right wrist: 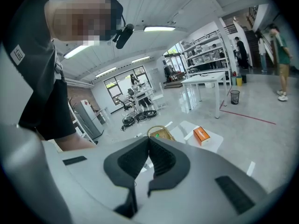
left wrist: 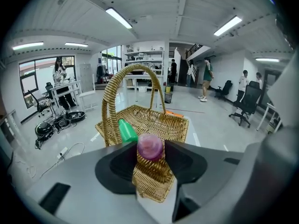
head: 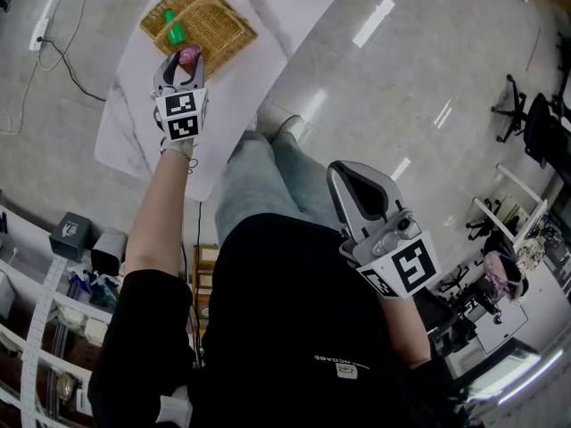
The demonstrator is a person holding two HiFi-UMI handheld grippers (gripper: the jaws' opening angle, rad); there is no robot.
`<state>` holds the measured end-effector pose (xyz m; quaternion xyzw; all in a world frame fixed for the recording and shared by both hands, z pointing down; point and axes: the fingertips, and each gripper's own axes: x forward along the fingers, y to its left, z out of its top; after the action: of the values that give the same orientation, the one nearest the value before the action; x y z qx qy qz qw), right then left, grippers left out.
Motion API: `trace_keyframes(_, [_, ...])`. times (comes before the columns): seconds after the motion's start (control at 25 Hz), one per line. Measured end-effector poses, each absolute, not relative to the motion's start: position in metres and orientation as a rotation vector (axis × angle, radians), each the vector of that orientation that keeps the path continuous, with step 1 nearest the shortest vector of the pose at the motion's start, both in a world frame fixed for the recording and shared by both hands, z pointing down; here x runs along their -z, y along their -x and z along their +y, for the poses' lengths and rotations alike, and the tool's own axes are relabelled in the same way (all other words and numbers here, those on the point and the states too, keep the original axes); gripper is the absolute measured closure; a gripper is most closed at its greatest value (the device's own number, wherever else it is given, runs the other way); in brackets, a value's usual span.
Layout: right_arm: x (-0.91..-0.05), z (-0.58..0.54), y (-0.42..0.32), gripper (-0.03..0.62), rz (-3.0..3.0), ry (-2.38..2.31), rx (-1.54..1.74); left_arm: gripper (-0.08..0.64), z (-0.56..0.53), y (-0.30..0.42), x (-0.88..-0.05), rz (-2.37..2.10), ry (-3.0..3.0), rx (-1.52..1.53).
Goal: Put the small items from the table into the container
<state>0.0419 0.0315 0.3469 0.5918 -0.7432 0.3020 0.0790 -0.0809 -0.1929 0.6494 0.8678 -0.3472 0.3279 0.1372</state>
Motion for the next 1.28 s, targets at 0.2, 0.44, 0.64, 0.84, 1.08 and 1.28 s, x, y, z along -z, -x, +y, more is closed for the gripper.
trace_keyframes(0.2, [-0.346,0.031,-0.043,0.583,-2.222,-1.779,-0.899,0.387,-0.193,0.080,-0.648,-1.001,-2.521,-0.935])
trace_keyframes(0.44, [-0.344,0.032,-0.041,0.583,-2.235,-1.771,-0.893,0.376,-0.188,0.081,-0.643,-0.992,-2.521,-0.946])
trace_keyframes(0.64, [-0.342,0.036,-0.038,0.583,-2.249,-1.763,-0.885,0.371,-0.184,0.090,-0.643,-1.005,-2.519,-0.941])
trace_keyframes(0.84, [-0.339,0.039,-0.037,0.583,-2.274,-1.759,-0.863,0.367,-0.178,0.091,-0.622,-1.009,-2.537,-0.910])
trace_keyframes(1.08, [-0.324,0.040,-0.040,0.583,-2.332,-1.779,-0.827,0.366,-0.149,0.079,-0.561,-0.935,-2.642,-0.826])
trace_keyframes(1.28, [-0.303,0.032,-0.041,0.583,-2.422,-1.808,-0.754,0.367,-0.119,0.052,-0.480,-0.819,-2.792,-0.713])
